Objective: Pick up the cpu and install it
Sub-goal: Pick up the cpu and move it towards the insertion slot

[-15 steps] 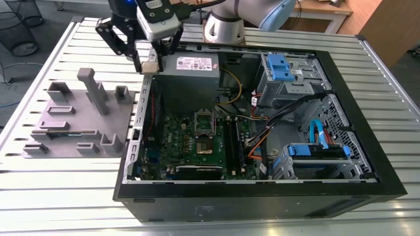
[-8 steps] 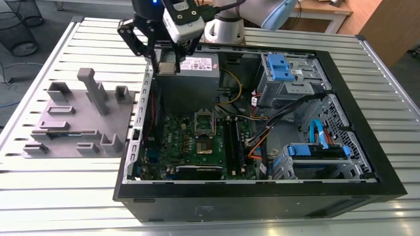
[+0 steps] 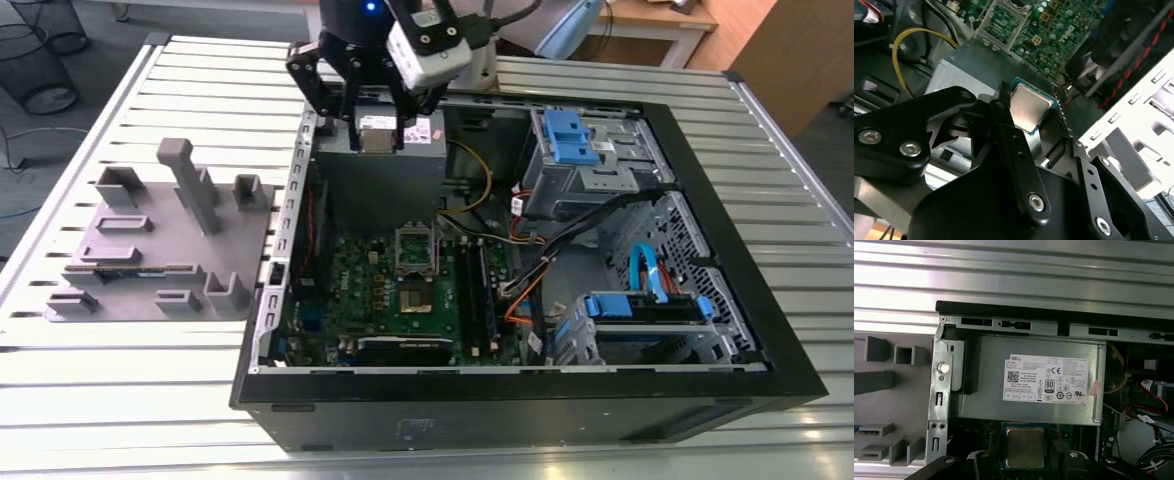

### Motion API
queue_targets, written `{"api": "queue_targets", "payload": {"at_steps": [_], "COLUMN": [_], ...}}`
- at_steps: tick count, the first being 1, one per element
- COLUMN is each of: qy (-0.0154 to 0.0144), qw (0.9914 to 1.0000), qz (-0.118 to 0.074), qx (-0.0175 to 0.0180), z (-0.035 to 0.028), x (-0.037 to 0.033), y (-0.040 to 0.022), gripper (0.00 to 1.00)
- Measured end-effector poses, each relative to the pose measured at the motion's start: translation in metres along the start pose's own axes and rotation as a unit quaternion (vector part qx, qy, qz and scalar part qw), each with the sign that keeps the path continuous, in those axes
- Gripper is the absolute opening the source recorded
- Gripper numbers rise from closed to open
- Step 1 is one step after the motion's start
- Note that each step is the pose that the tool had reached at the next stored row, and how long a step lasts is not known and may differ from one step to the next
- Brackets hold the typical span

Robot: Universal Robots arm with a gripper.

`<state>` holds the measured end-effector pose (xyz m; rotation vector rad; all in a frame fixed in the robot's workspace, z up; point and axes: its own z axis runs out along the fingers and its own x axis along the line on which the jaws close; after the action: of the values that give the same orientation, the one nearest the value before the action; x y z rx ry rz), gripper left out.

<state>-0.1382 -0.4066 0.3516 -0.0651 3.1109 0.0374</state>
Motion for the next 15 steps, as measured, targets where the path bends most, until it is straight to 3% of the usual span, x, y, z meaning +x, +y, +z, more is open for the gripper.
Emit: {"api": "queue_targets", "payload": {"at_steps": [11, 13, 15], "qy": [0.0000, 0.0000, 0.0000], "qw": [1.00000, 1.00000, 1.00000], "qz": [0.000, 0.000, 0.000], "qx": [0.0000, 0.0000, 0.0000], "z": [0.0024, 0.0028, 0.0029], "x": [-0.0462, -0.0519, -0.0535], "y": [-0.0020, -0.0022, -0.0024], "gripper": [0.47, 0.47, 0.47]}}
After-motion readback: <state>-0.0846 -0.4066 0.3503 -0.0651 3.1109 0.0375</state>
